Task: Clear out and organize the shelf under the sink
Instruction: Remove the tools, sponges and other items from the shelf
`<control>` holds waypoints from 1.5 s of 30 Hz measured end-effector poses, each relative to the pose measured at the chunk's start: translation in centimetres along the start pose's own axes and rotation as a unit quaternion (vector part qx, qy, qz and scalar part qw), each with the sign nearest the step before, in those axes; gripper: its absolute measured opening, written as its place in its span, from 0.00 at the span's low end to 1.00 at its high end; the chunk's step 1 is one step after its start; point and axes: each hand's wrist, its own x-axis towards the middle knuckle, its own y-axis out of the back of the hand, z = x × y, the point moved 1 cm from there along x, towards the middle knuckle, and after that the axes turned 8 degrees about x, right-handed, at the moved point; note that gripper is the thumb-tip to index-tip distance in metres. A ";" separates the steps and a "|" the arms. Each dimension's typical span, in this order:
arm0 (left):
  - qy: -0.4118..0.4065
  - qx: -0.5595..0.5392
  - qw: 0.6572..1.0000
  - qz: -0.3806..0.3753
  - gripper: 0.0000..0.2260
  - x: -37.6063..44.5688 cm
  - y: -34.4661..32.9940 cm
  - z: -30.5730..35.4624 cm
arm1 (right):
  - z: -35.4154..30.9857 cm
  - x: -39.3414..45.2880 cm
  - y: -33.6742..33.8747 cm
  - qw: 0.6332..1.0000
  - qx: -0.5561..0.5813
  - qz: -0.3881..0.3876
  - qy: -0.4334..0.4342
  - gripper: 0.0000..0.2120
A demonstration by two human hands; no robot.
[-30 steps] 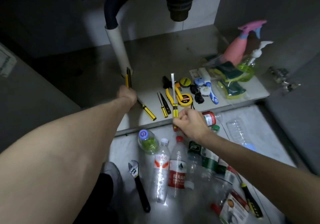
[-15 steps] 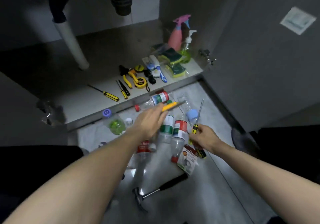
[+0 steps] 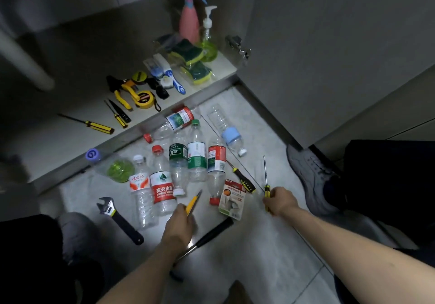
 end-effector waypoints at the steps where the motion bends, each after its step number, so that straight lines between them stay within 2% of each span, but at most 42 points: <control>1: 0.014 -0.018 1.000 0.007 0.06 0.3 0.1 0.1 | -0.6 0.8 -0.1 1.000 0.005 0.001 0.004 0.09; 5: 0.032 -0.026 0.999 0.007 0.13 1.8 0.4 1.2 | -2.6 3.9 -0.5 0.999 0.019 0.024 0.019 0.15; 8: 0.004 0.013 1.000 0.012 0.15 2.1 0.5 1.5 | -3.3 5.2 -0.5 0.997 0.010 0.054 0.054 0.10; 13: -0.013 0.014 0.999 0.039 0.11 1.1 1.2 1.7 | -3.8 5.2 -0.3 0.995 0.019 0.072 0.071 0.12; 17: -0.083 0.065 0.991 0.081 0.05 0.4 3.1 2.1 | -4.8 4.0 0.2 0.991 0.042 0.084 0.095 0.14; 20: -0.117 0.078 0.983 0.115 0.05 0.3 6.2 2.7 | -7.4 3.0 0.6 0.983 0.064 0.094 0.143 0.10; 24: -0.155 0.088 0.966 0.189 0.07 0.9 13.2 3.2 | -14.1 0.8 0.8 0.965 0.089 0.079 0.234 0.05; 29: -0.177 0.124 0.947 0.237 0.08 2.1 23.6 3.0 | -24.3 -3.0 0.1 0.931 0.079 0.019 0.356 0.10; 32: -0.120 0.124 0.940 0.293 0.10 4.0 29.2 2.1 | -30.0 -5.1 -1.3 0.915 0.064 -0.016 0.399 0.08; 35: -0.006 0.082 0.956 0.283 0.12 6.8 32.4 0.0 | -34.8 -6.2 -3.4 0.899 0.030 -0.036 0.436 0.08; 39: 0.091 0.057 0.960 0.257 0.14 11.4 32.6 -3.5 | -39.5 -6.5 -6.9 0.881 -0.039 -0.052 0.468 0.08; 42: 0.158 -0.029 0.960 0.228 0.20 14.4 31.7 -5.5 | -42.4 -6.4 -9.2 0.869 -0.118 -0.039 0.479 0.08; 45: 0.209 -0.133 0.944 0.217 0.25 16.5 30.7 -6.3 | -44.5 -6.2 -11.4 0.841 -0.221 -0.003 0.495 0.12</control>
